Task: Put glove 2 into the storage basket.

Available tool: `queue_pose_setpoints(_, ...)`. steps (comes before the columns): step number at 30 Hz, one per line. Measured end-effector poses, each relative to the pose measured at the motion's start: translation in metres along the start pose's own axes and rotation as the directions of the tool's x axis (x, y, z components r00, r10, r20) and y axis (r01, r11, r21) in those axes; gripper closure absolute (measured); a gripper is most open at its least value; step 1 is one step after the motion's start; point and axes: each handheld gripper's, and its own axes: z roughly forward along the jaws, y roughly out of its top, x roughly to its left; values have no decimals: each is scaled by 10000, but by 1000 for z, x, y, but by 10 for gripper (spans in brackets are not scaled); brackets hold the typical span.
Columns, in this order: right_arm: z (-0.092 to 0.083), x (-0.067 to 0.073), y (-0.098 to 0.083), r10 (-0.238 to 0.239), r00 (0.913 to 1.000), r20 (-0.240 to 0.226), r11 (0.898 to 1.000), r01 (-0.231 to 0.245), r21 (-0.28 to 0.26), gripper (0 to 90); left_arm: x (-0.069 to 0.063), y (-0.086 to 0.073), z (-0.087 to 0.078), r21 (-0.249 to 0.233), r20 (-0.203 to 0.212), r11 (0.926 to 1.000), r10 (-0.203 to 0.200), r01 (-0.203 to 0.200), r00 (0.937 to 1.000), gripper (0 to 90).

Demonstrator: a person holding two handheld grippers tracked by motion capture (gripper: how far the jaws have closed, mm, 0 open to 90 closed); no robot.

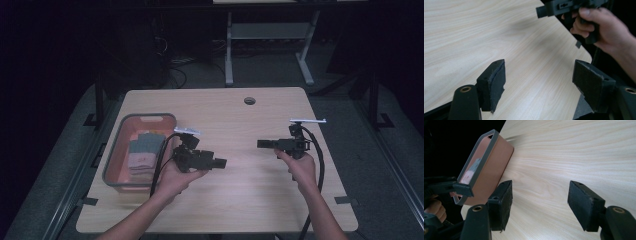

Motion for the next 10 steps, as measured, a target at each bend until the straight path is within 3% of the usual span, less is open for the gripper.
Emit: queue_pose_setpoints(10,-1,-1,-17,-172,9998,87,9998,171,56,347,-9,-21,16,324,124,9988,373,-377,9992,255)
